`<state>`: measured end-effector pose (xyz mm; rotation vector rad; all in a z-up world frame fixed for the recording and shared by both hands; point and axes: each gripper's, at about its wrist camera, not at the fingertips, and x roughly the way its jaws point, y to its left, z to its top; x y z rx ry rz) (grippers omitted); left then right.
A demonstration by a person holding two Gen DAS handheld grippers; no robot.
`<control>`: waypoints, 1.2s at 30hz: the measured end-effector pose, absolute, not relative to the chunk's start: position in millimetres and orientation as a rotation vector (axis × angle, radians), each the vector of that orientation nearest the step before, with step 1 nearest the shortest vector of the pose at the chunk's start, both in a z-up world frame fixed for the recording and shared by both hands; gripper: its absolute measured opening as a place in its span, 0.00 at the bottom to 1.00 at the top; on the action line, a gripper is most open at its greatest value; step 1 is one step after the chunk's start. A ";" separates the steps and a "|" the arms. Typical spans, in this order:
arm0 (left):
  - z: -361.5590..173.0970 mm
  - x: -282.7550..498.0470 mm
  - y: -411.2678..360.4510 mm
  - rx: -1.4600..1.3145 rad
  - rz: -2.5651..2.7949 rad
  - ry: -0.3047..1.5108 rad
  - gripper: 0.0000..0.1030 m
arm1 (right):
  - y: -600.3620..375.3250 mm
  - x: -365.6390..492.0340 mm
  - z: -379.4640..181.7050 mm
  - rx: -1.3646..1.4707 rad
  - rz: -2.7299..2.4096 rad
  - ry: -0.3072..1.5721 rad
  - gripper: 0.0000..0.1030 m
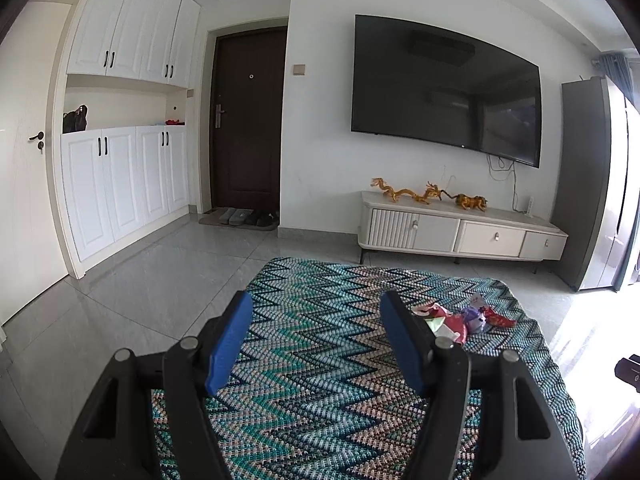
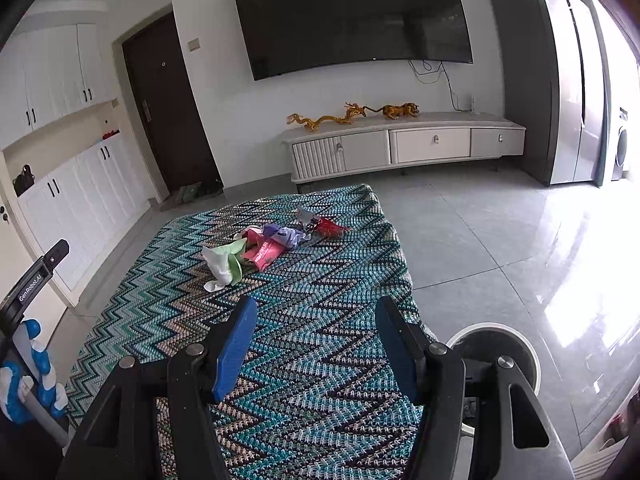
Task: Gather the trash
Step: 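Move both grippers back toward the remaining trash on the rug, then grasp the white wrapper with the left gripper while the right grasps the purple bag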
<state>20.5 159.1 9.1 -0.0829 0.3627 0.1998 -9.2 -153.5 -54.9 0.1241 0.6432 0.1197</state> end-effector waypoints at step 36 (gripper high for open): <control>-55.7 173.0 79.6 0.034 -0.225 0.662 0.62 | -131.1 151.2 -79.8 0.071 0.297 0.678 0.55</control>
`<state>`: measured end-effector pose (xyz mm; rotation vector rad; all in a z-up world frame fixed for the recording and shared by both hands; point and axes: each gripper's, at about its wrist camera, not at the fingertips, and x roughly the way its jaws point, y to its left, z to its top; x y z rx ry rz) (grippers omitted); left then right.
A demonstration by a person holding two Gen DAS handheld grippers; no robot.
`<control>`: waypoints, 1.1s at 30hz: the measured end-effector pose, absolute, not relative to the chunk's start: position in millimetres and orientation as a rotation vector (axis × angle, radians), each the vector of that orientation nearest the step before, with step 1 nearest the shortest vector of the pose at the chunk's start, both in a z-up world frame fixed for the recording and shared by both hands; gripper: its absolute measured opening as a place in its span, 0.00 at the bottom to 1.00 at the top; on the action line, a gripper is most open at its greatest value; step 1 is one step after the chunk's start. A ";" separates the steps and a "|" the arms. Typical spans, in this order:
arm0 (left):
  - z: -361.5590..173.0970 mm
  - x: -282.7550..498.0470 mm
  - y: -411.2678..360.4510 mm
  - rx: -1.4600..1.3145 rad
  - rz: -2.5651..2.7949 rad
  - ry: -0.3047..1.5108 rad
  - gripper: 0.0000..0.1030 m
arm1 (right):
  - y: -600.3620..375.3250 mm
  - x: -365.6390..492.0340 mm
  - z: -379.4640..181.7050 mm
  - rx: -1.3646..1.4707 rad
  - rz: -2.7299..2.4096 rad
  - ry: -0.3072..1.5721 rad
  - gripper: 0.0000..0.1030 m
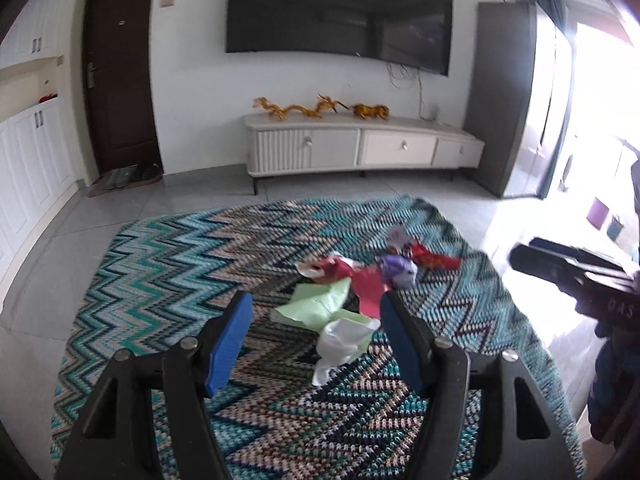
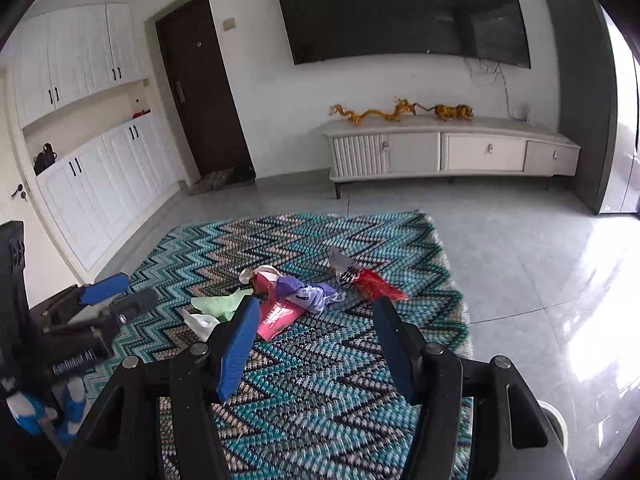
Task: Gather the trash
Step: 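Grasp the white wrapper with the left gripper while the right grasps the purple bag, then carry the white wrapper and purple bag over to the white bin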
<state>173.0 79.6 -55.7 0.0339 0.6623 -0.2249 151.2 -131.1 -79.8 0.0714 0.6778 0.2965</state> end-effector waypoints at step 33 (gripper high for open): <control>-113.7 163.6 81.2 -0.107 -0.325 0.823 0.17 | -133.7 190.5 -143.1 0.173 0.380 0.751 0.33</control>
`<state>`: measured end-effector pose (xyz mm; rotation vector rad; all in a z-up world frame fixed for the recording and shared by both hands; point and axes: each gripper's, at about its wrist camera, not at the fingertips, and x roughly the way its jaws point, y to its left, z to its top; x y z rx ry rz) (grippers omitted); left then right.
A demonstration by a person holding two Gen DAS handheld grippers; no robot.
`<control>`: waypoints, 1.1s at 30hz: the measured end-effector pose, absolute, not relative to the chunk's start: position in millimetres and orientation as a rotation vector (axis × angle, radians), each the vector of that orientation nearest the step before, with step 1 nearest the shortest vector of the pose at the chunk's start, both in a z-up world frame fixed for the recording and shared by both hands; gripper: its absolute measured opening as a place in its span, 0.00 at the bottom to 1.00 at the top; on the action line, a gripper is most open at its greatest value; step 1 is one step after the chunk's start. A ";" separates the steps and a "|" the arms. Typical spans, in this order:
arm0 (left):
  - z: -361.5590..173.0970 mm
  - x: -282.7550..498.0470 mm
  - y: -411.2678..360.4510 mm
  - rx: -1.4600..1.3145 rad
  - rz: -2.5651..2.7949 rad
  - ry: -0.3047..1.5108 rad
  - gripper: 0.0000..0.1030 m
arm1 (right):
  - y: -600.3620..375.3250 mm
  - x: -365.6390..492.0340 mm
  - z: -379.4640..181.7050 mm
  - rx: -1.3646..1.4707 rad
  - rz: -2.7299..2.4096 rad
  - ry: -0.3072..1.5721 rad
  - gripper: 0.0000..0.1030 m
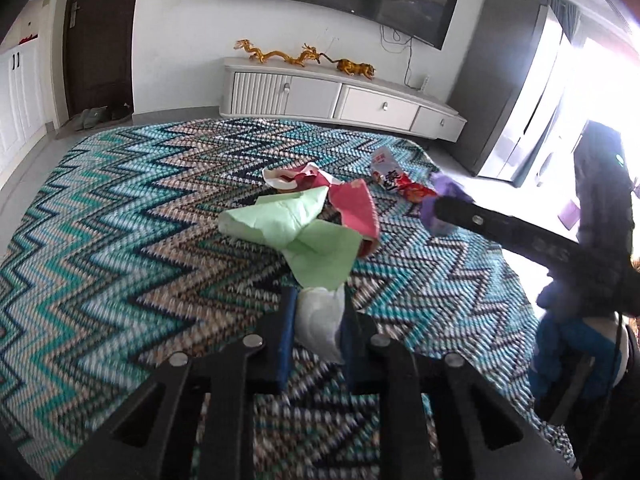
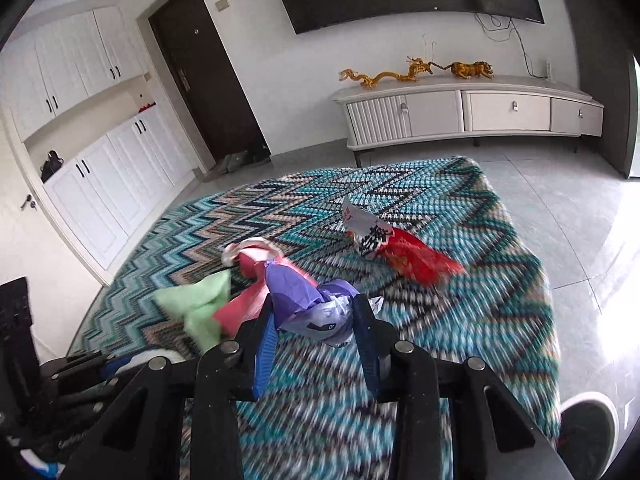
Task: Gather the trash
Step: 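Carry the white wrapper and purple bag over to the white bin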
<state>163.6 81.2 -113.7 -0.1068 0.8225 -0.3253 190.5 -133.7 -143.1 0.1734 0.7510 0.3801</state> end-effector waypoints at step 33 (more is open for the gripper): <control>2.2 38.2 28.4 -0.105 -0.479 0.642 0.17 | -233.3 -52.5 -64.2 0.309 0.296 0.594 0.33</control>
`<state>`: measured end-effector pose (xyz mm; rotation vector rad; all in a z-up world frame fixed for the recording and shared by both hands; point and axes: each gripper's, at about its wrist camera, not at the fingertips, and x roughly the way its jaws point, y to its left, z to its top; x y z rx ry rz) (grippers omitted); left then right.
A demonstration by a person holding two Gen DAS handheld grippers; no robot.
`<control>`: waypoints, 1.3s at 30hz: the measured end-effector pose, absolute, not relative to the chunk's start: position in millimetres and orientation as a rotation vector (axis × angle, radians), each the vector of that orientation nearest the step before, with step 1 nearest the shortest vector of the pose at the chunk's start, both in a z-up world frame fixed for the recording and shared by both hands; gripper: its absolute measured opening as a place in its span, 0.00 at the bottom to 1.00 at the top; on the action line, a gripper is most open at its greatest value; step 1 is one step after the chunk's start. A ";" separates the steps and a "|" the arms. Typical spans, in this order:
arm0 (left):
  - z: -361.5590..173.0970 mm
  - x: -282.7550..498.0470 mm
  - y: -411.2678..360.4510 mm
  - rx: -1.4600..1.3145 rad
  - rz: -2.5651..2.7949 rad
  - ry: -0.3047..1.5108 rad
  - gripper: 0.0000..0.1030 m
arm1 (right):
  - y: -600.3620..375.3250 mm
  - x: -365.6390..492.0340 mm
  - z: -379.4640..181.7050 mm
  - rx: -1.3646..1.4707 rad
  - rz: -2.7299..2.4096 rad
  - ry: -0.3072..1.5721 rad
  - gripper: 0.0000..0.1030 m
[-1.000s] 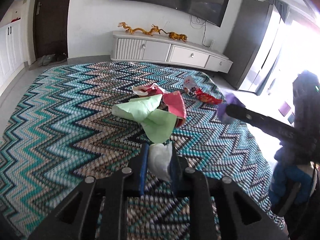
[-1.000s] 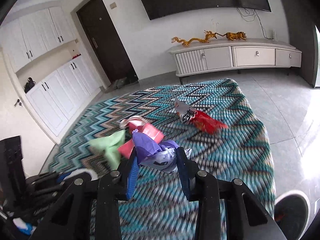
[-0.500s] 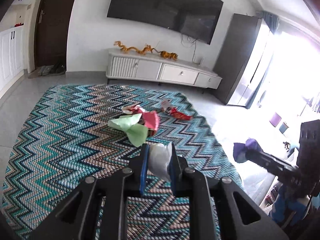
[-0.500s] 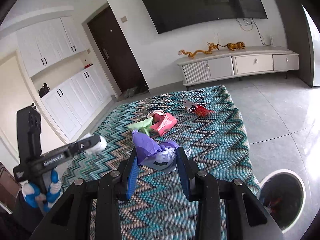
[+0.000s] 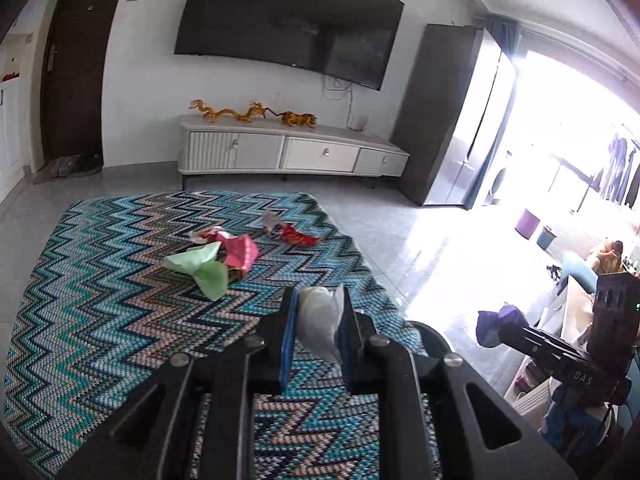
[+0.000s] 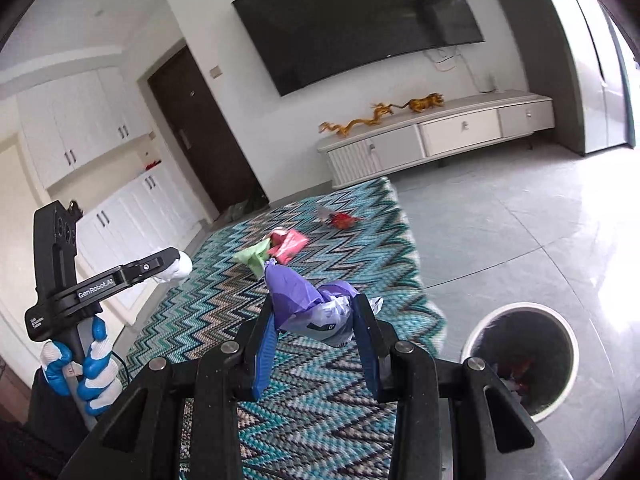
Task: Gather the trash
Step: 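Carry the white wrapper and purple bag over to the white bin, then open both grippers above the bin to drop the items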
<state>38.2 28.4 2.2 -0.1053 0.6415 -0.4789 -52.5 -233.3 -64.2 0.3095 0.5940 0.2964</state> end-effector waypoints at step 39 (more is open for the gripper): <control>-118.2 165.5 -302.5 0.008 -0.933 1.159 0.46 | -442.5 -14.3 -163.1 0.556 -0.126 0.704 0.47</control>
